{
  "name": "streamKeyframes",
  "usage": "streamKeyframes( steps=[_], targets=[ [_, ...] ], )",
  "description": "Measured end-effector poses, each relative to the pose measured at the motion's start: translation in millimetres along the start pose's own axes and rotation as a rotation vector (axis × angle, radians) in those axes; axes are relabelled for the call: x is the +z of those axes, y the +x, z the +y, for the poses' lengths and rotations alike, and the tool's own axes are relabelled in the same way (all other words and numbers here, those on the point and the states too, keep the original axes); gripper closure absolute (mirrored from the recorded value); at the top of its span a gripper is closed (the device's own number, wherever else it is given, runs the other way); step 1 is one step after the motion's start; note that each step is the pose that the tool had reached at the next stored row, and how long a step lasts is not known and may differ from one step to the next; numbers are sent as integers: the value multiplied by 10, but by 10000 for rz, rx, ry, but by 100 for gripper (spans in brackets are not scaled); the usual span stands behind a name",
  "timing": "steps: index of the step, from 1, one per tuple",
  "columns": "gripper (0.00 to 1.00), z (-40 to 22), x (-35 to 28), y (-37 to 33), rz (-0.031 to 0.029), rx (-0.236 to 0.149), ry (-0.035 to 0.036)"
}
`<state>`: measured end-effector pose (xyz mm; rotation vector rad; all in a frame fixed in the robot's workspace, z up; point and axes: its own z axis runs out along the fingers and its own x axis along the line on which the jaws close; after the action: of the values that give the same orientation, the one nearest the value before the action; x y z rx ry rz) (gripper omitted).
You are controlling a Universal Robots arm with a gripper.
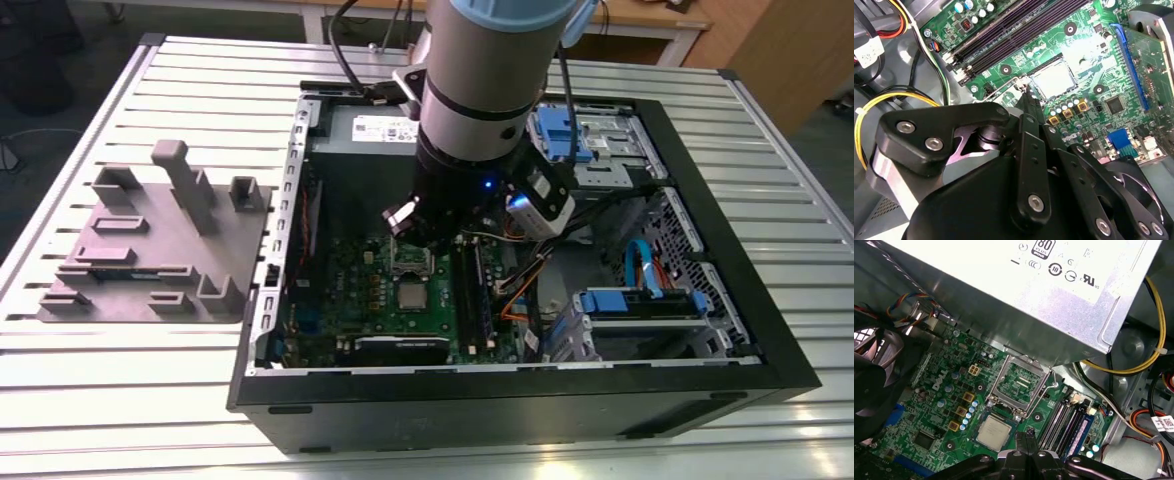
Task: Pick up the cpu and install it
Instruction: 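Close the cpu cover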
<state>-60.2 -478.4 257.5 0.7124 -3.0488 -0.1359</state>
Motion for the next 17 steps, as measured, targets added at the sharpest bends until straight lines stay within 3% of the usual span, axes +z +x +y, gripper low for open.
streamKeyframes(
  steps=[9, 11, 12, 17],
  targets=[
    [90, 0, 2, 1, -6, -1, -13],
    [90, 0, 12, 2, -101, -10, -204],
    [90, -1, 29, 2, -104, -49, -218],
    [90, -8, 92, 2, -17, -922, -233]
  ],
)
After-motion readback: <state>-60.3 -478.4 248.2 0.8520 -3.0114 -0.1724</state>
